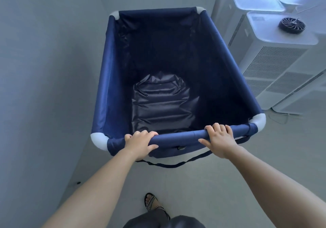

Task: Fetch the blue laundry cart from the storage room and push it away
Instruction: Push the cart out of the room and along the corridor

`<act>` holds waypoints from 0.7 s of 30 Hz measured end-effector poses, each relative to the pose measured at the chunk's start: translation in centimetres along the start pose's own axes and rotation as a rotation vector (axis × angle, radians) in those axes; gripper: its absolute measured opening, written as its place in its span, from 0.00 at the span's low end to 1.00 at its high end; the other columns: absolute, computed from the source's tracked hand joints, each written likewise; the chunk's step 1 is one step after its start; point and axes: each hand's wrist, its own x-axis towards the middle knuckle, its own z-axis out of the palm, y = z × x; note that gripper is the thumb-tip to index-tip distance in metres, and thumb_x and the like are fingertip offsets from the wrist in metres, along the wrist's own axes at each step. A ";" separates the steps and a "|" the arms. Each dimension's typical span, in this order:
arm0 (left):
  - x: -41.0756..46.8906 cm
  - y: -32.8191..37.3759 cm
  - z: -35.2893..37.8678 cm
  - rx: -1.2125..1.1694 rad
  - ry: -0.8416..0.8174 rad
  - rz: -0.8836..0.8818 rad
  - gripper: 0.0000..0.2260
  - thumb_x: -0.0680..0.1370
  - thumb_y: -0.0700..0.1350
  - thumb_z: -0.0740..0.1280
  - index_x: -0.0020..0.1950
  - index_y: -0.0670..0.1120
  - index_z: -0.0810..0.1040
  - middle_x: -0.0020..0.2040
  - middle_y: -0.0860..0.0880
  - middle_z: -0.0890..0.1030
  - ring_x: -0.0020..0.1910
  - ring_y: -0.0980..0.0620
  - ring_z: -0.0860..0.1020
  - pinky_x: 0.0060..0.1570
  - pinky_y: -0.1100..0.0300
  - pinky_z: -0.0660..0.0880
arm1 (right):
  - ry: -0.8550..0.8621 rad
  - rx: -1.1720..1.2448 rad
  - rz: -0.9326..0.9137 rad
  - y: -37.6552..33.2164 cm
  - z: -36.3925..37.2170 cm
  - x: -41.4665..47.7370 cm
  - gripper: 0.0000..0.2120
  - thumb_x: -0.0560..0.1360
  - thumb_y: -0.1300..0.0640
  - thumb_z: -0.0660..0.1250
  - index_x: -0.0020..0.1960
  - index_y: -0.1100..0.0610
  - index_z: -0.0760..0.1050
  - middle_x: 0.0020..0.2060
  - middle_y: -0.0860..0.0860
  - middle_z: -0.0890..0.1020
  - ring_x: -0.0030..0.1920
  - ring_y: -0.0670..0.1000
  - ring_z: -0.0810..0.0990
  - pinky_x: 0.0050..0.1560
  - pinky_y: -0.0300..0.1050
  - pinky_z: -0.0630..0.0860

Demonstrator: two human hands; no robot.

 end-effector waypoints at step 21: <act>-19.5 3.2 10.9 0.021 0.256 -0.168 0.18 0.75 0.65 0.58 0.59 0.57 0.73 0.55 0.54 0.77 0.60 0.51 0.72 0.67 0.49 0.57 | 0.069 0.051 -0.332 0.8 7.9 -19.7 0.25 0.67 0.25 0.43 0.39 0.47 0.60 0.32 0.44 0.71 0.30 0.48 0.70 0.26 0.42 0.57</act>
